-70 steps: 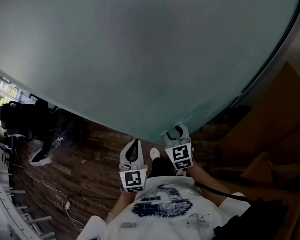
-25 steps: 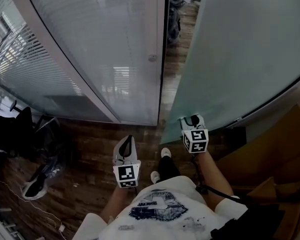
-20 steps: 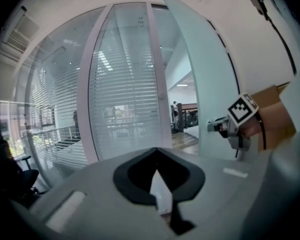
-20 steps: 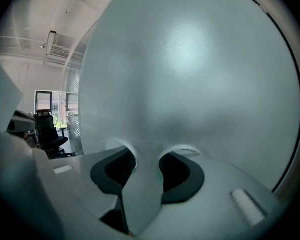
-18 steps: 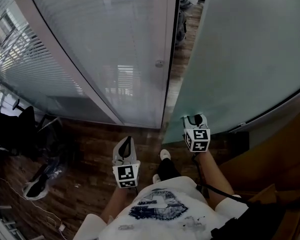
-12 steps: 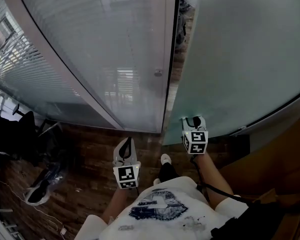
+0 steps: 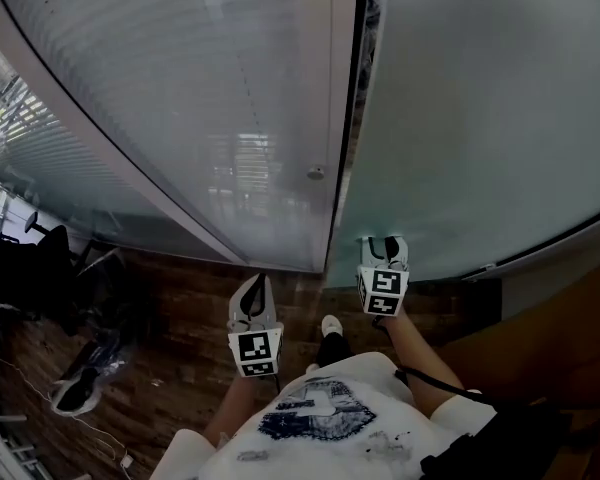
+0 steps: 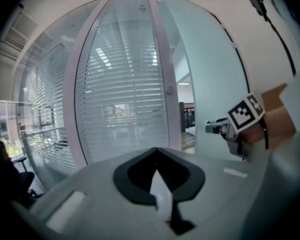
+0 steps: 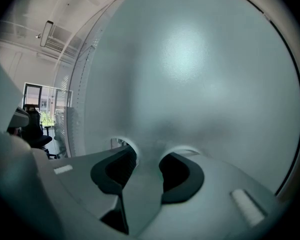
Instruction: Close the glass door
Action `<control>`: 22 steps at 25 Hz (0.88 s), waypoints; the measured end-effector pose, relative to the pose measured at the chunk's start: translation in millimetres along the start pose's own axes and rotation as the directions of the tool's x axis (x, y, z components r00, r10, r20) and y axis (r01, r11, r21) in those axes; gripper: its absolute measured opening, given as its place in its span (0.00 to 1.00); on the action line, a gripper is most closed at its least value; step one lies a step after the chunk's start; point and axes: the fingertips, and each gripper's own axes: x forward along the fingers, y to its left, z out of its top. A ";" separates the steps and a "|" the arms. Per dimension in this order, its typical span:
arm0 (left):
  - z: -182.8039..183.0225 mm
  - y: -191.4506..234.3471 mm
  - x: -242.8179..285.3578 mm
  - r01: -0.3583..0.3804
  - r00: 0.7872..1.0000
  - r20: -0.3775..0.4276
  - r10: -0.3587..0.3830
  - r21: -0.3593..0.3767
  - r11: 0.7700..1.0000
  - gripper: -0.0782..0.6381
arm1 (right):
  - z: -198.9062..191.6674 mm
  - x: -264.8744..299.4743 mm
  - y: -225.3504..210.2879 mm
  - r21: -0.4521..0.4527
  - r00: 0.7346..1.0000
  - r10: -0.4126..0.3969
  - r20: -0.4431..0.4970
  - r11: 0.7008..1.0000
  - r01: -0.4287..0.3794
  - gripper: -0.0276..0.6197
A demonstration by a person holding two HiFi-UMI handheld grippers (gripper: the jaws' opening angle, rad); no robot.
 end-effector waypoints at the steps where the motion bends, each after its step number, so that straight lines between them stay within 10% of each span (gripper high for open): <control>1: -0.3 1.3 2.7 -0.006 1.000 -0.004 0.006 -0.002 1.000 0.11 | 0.7 2.7 -0.6 -0.004 1.000 -0.008 0.005 1.000 0.008 0.27; 22: 37.0 20.1 52.4 -0.166 0.986 -0.013 0.167 0.048 0.985 0.11 | 27.6 46.5 -10.7 0.076 0.994 -0.100 0.051 0.992 0.096 0.25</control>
